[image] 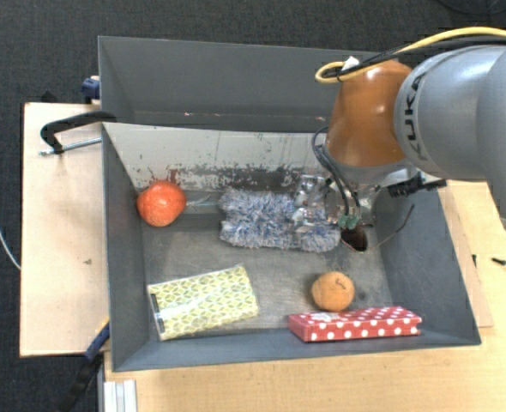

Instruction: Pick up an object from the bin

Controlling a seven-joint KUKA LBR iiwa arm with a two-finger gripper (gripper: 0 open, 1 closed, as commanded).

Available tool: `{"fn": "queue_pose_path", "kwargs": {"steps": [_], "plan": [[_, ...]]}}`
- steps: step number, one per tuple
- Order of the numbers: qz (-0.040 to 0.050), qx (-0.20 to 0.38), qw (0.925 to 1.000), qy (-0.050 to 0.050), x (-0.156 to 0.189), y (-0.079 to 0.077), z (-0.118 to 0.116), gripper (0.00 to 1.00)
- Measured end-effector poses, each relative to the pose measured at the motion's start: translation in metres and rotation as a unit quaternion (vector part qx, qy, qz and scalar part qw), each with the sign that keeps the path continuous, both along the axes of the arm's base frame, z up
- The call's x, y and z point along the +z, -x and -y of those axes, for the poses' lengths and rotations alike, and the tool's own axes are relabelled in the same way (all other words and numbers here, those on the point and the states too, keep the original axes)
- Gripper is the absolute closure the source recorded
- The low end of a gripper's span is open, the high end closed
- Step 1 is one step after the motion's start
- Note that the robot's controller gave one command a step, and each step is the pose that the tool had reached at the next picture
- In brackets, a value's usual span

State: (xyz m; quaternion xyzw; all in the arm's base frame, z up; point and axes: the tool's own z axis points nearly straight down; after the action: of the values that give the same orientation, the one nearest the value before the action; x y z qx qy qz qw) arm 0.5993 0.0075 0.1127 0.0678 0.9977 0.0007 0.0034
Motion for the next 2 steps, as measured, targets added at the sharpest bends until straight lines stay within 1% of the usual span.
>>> {"fn": "queue_pose_path", "kwargs": {"steps": [1,2], "plan": [[0.0012,0.0,1.0,0.0,0.0061,-0.0007,-0.0001,1.0],[-0.0003,0.0,1.0,0.0,0.0122,-0.0003,-0.0003,1.0]]}}
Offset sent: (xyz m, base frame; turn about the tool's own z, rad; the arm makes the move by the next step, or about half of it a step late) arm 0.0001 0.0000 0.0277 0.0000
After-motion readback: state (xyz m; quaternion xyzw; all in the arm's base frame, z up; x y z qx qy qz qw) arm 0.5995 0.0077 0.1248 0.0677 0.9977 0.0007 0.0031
